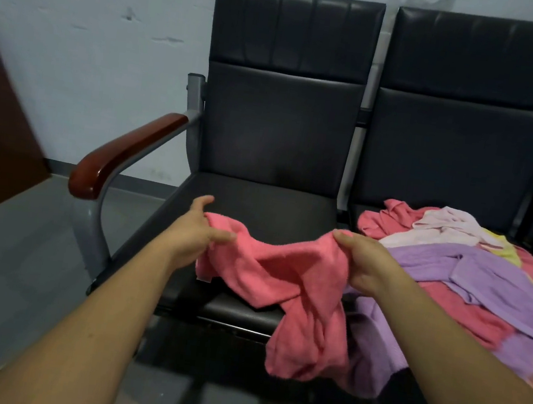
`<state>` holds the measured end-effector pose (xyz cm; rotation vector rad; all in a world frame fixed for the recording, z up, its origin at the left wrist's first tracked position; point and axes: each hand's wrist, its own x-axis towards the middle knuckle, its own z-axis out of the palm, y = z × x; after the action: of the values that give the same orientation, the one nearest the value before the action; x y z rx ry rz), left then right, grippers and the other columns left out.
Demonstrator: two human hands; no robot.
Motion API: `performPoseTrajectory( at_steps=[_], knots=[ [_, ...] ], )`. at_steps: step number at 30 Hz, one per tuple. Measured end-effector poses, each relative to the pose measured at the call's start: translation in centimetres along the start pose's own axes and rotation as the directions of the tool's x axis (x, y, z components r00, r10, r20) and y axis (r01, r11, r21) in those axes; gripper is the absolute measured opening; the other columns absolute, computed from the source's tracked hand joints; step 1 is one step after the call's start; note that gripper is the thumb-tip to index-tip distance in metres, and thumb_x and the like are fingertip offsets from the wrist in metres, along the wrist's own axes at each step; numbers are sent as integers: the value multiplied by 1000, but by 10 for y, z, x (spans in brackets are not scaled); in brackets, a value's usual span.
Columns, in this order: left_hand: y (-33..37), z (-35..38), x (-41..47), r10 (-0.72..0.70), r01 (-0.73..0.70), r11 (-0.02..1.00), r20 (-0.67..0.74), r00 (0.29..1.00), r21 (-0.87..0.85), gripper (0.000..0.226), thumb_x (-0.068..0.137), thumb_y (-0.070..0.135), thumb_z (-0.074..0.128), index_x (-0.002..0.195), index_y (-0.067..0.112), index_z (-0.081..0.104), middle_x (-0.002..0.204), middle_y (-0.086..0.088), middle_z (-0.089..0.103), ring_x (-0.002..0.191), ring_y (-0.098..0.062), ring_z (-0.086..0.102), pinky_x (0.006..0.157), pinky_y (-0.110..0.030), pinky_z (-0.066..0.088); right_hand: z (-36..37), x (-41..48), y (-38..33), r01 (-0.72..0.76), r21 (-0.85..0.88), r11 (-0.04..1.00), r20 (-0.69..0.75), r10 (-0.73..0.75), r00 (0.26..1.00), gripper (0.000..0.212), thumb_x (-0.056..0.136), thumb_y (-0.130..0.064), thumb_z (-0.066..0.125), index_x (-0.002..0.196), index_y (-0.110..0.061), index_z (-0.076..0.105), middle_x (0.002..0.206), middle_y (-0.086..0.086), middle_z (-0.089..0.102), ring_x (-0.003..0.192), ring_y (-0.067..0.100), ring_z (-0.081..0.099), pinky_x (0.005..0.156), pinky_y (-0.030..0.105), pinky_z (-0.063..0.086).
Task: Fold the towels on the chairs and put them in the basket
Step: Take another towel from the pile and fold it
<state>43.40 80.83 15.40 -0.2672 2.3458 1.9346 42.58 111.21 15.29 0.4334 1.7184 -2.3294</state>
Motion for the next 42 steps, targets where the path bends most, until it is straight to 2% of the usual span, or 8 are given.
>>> performPoseTrajectory(
  at_steps=[7,13,17,22,26,31,39,42],
  knots=[
    [15,9,0,296,-110,442,-29,955,890,33,89,5,52,114,18,69,111,-12,67,101,-31,64,83,-34,49,4,-7,-13,-8,355,935,129,-40,991,47,102,-9,47,65,-5,75,68,9,73,60,16,72,58,27,61],
    [90,14,-20,67,-38,984,-166,984,172,25,105,13,26,97,18,49,87,-24,60,73,-34,64,54,-37,60,21,-24,-61,194,226,954,84,-218,972,18,100,-16,52,95,-9,67,74,6,72,68,17,67,67,28,57],
    [152,-15,-31,38,-28,997,-158,987,66,29,95,2,29,83,14,52,77,-20,59,64,-27,58,61,-32,52,26,-46,-118,381,50,923,23,-382,924,12,95,-15,60,88,-13,70,68,3,69,63,16,62,64,28,51],
    [218,-30,-62,93,-43,913,105,990,-406,38,106,21,38,74,10,56,58,-3,57,42,-12,57,43,-16,47,28,-71,-172,413,334,847,59,-456,888,15,100,-14,52,97,-10,67,83,6,69,76,16,66,88,33,53],
    [221,-42,-68,157,-148,987,164,974,-62,83,79,-4,76,151,5,35,141,-12,52,105,-20,68,94,-35,56,30,-82,-178,418,324,849,-65,-421,905,11,98,-10,57,94,-8,67,76,7,72,67,15,69,62,27,58],
    [203,-46,-80,368,-268,584,45,929,766,19,95,6,61,109,11,72,94,-5,71,89,-22,67,79,-32,51,26,-99,-173,488,150,860,-111,-476,872,14,95,-8,59,91,-7,73,82,8,72,73,17,66,68,29,55],
    [192,-44,-77,165,-161,985,57,985,-70,23,109,23,38,120,20,58,92,-12,65,78,-26,65,76,-42,55,25,-103,-168,512,89,854,-58,-509,859,18,92,-9,59,89,-7,76,81,9,73,76,19,66,71,30,54],
    [191,-42,-71,182,-174,981,-98,979,82,20,107,21,43,111,21,62,96,-10,64,80,-26,62,75,-42,57,27,-106,-169,554,102,826,-76,-549,832,19,94,-7,59,87,-9,76,81,7,73,75,17,66,74,31,54]
  ],
)
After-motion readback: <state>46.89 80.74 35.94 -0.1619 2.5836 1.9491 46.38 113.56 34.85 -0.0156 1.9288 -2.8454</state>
